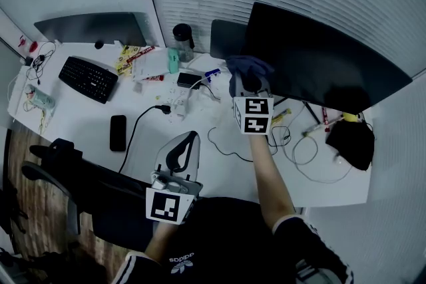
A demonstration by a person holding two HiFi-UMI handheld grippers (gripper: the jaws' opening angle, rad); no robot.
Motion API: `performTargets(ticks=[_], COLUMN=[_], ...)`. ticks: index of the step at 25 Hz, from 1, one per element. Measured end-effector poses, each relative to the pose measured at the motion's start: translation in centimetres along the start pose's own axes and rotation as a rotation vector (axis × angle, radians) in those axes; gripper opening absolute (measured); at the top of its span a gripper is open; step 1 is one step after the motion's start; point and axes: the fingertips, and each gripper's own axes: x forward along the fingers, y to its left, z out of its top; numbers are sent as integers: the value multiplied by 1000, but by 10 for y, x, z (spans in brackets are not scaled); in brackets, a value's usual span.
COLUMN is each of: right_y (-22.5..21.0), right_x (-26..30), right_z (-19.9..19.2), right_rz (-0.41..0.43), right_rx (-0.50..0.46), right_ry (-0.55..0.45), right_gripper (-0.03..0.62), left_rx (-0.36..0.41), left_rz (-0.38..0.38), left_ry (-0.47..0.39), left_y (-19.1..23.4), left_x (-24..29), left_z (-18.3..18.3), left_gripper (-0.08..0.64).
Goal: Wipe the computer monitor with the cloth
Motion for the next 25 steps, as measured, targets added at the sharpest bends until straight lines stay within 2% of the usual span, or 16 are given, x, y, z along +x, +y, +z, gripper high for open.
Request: performTargets(ticks=[10,25], right_y=[-8,-25], right_x=[-12,-36], right_z=[66,171], right_rz=[-16,-41], right_rx=[1,-87], right_ry=[-91,-257], right_gripper=[46,46], left_rx=[-2,-8], left_rz=[13,16], left_ry=[-22,-56], left_y=[4,5], left_x=[-7,-12], left_z=[4,13], left_gripper=[6,6])
